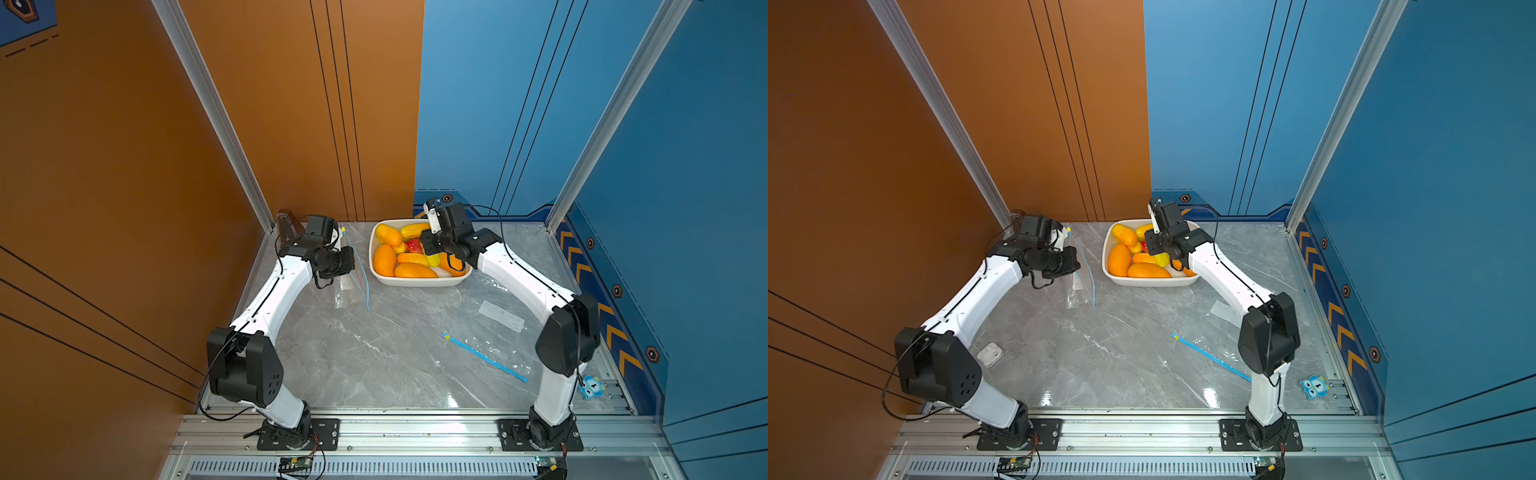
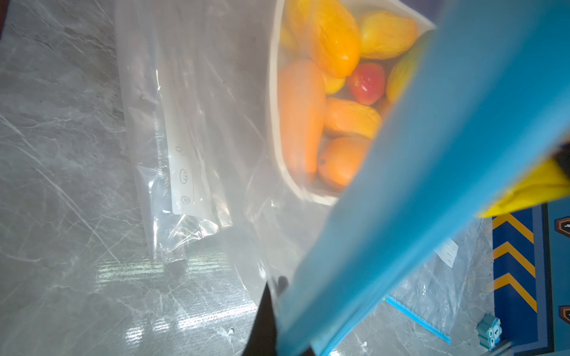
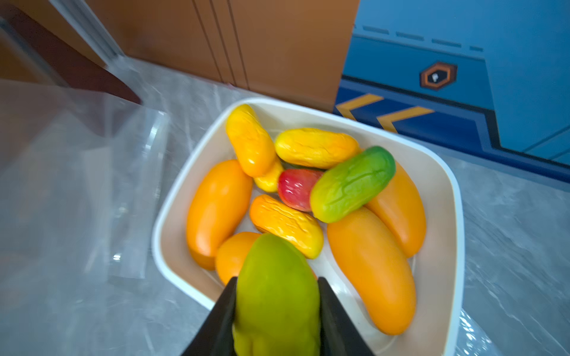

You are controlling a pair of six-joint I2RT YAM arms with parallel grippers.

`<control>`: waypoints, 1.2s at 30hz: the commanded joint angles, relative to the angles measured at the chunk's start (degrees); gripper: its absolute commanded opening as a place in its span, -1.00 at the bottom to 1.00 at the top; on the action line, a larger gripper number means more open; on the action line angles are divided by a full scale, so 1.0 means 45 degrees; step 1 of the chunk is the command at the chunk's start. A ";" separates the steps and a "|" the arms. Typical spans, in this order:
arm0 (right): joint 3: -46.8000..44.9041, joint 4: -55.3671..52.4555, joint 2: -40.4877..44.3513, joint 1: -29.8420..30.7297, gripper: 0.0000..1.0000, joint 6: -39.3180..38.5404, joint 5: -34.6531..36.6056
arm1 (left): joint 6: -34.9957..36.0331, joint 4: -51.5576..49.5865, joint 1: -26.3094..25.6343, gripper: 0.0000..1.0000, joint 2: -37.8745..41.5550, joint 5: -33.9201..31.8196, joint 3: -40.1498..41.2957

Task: Place the mango in a zip-top bag and seal the zipper
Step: Pick up the mango from the basket, then place the mango in the zipper food storage bag.

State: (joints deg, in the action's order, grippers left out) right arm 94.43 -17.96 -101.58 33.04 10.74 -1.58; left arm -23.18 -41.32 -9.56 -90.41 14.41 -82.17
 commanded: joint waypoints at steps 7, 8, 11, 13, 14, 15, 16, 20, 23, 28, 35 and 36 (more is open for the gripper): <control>-0.4211 1.1447 0.0609 0.3223 -0.79 0.2860 -0.2843 | -0.0774 0.0136 0.0135 -1.00 0.0353 0.1332 -0.0423; -0.4180 1.1867 0.0352 0.3264 -0.79 0.3089 -0.2756 | -0.0907 0.0143 0.0151 -1.00 0.0393 0.1464 -0.0517; -0.4249 1.3340 -0.0302 0.3341 -0.79 0.3549 -0.2886 | -0.1236 0.0187 0.0166 -1.00 0.0492 0.1995 -0.0724; -0.4014 1.3655 -0.0724 0.3345 -0.79 0.3609 -0.3010 | -0.1478 0.0379 0.0133 -1.00 0.0543 0.2587 -0.0791; -0.3931 1.3631 -0.0839 0.3353 -0.79 0.3449 -0.2882 | -0.1517 0.0446 0.0123 -1.00 0.0568 0.2858 -0.0837; -0.3894 1.3574 -0.0910 0.3307 -0.79 0.3240 -0.2757 | -0.1530 0.0481 0.0114 -1.00 0.0597 0.3020 -0.0854; -0.3907 1.3589 -0.0992 0.3237 -0.78 0.3171 -0.2531 | -0.1556 0.0474 0.0113 -1.00 0.0681 0.3013 -0.0826; -0.4000 1.4203 -0.1446 0.2959 -0.79 0.3108 -0.2933 | -0.1564 0.0472 0.0259 -1.00 0.0950 0.3478 -0.0719; -0.4201 1.4693 -0.1437 0.2581 -0.80 0.3458 -0.3177 | -0.1463 0.0443 0.0439 -1.00 0.1168 0.3910 -0.0537; -0.4067 1.4476 -0.1218 0.2105 -0.80 0.3189 -0.2901 | -0.1012 0.0452 0.0641 -1.00 0.1496 0.4173 -0.0165; -0.2859 1.3865 -0.1616 0.1933 -0.80 0.3245 -0.3857 | -0.0689 0.0452 0.0660 -1.00 0.1420 0.4438 0.0377; -0.2830 1.3923 -0.1581 0.1851 -0.80 0.3398 -0.3857 | -0.0670 0.0452 0.0678 -1.00 0.1420 0.4466 0.0404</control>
State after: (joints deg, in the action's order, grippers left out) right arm 79.26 43.90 -108.55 41.82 25.41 -16.60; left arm -27.94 -38.17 -6.48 -84.75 31.33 -81.71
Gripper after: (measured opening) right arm 0.386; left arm 0.047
